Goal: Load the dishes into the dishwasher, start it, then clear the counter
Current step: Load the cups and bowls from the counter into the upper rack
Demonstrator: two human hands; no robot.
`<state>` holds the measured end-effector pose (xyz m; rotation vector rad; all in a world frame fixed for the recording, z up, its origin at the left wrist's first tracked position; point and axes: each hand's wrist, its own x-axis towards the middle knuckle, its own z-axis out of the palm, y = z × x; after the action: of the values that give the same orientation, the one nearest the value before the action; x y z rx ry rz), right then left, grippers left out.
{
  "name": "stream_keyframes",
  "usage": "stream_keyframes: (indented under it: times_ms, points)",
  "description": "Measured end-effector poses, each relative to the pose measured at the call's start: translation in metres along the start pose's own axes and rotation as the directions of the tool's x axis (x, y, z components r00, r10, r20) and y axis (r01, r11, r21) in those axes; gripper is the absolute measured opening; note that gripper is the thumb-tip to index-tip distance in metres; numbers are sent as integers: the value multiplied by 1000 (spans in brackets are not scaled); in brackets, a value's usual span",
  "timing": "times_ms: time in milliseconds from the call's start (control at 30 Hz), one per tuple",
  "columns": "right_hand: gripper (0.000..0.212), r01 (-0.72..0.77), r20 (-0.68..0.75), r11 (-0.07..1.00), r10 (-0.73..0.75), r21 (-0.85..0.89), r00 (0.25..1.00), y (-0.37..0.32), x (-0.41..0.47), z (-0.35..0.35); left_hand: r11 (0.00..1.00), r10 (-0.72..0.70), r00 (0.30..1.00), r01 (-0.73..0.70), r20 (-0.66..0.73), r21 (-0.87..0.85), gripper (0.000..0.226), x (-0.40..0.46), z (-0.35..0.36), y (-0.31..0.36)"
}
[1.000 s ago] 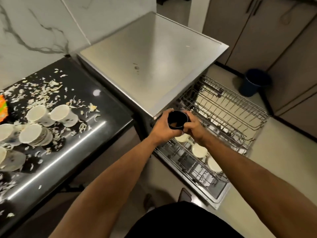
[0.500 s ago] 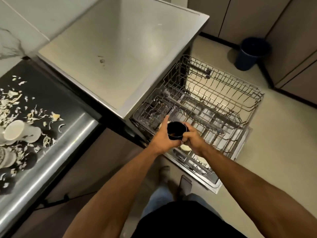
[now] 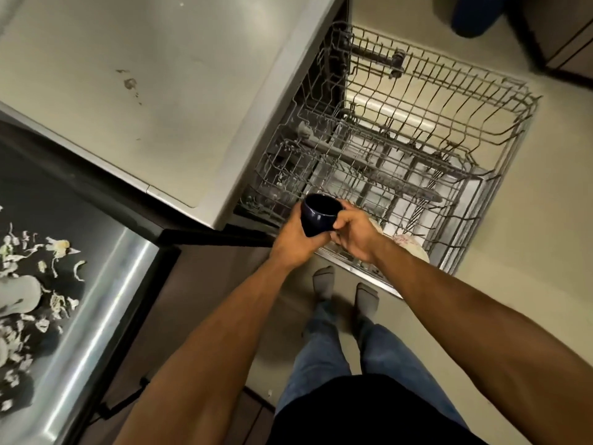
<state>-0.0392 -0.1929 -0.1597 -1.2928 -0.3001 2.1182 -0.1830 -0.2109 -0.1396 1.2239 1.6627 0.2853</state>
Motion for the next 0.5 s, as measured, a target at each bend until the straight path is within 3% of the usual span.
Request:
stream_keyframes:
  times_ms: [167,267,333,400,500]
  points:
    - [65,142,-72,982,-151,-124,986,1,18,5,996,-5,996,13,-90,92,95,17,-12,0]
    - [54,212,-156,895,-292,-393,944,9,33,2,977,-45,992,69,-121,204,95,31,-19,0]
    - [49,202,-151,721,-393,-663,907,16,39,-3,952,-89,984,129,-153,278,93,41,-22,-5]
    - [52,194,-33,458,-442,-867,896,20,41,-7,921,-121,973,184,-198,344,93,49,-21,-7]
    - [61,199,122,134,-436,-971,892,25,45,-11,862,-154,952,260,-263,435,90,62,-22,-6]
